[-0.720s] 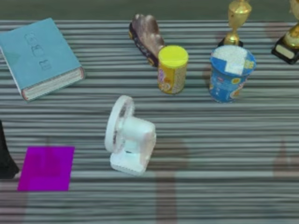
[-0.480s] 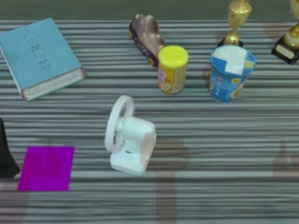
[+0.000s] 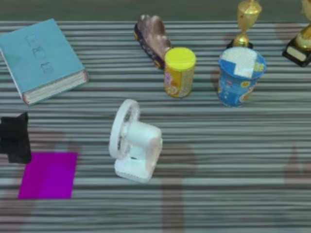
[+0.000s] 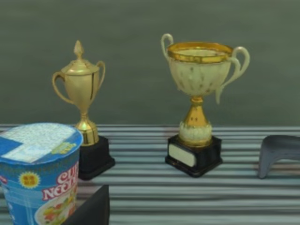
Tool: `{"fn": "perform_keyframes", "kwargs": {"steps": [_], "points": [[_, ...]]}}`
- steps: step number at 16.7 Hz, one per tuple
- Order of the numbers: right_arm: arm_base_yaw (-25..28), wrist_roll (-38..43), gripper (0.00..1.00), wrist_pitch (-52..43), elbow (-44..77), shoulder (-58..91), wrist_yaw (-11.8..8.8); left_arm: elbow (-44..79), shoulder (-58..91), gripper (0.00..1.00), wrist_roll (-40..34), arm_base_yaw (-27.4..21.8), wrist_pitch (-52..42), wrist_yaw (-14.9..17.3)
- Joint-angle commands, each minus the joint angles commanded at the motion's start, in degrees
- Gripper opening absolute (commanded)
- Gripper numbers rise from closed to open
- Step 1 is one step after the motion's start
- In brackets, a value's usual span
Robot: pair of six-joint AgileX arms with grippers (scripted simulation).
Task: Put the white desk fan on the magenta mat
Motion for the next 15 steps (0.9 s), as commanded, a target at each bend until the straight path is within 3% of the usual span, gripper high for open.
{"fn": "perform_keyframes", "kwargs": {"steps": [9, 15], "points": [[0.0, 0.0, 1.0, 0.0, 0.0, 0.0, 0.0, 51.51, 53.81, 1.0, -6.98, -14.39, -35.33, 0.38], [0.0, 0.0, 1.0, 0.0, 0.0, 0.0, 0.0, 74.69, 78.33, 1.0, -9.82, -21.24, -52.84, 0.35]]}}
